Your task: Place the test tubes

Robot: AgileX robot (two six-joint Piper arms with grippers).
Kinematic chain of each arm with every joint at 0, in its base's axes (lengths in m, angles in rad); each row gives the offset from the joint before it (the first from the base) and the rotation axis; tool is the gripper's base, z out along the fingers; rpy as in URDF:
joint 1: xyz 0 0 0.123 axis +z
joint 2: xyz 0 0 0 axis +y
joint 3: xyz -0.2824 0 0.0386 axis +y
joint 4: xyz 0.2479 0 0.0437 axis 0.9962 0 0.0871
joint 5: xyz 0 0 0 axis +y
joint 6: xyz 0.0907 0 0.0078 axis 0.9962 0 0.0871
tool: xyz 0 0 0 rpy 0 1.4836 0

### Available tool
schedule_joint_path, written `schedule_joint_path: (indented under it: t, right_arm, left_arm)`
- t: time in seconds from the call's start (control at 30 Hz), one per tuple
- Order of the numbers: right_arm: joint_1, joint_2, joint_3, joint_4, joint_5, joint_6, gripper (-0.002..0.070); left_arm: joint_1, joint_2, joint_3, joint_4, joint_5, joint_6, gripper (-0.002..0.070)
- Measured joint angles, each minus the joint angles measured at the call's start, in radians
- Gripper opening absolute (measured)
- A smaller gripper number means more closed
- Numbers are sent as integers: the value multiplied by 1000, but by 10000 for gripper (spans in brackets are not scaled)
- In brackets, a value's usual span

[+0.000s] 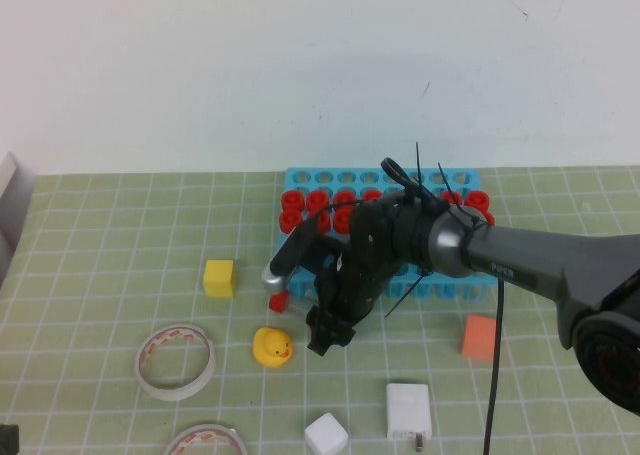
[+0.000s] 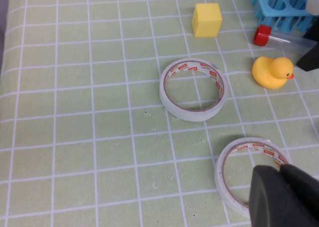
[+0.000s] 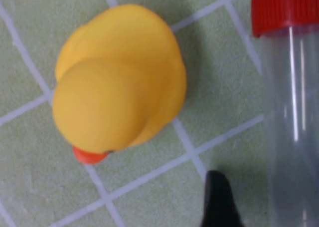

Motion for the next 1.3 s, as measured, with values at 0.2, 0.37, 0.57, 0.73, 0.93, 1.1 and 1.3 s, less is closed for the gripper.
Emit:
schedule_joint_path:
  t: [0.2,0.37,0.57,0.73,0.93,1.1,1.3]
  right_arm:
    - [0,0,0,2,15,0,241]
    - [0,0,-6,2,41,0,234]
    - [0,-19,-8,3,129,41,234]
    - [0,-112,-5,11,260,57,234]
    - [0,-273,-5,130,335,55,234]
    - [0,-379,9,243,354,19,234]
    - [1,-549,120,192,289,23,234]
  left_arm:
    - [0,0,0,-12,0,16,-1]
    - [0,0,0,-27,2,38,-1]
    - [0,0,0,-30,2,43,-1]
    - [0,0,0,-46,2,47,-1]
    - [0,0,0,-100,25,76,-1]
    - [0,0,0,-188,26,208,-1]
    - [0,0,0,-228,25,274,-1]
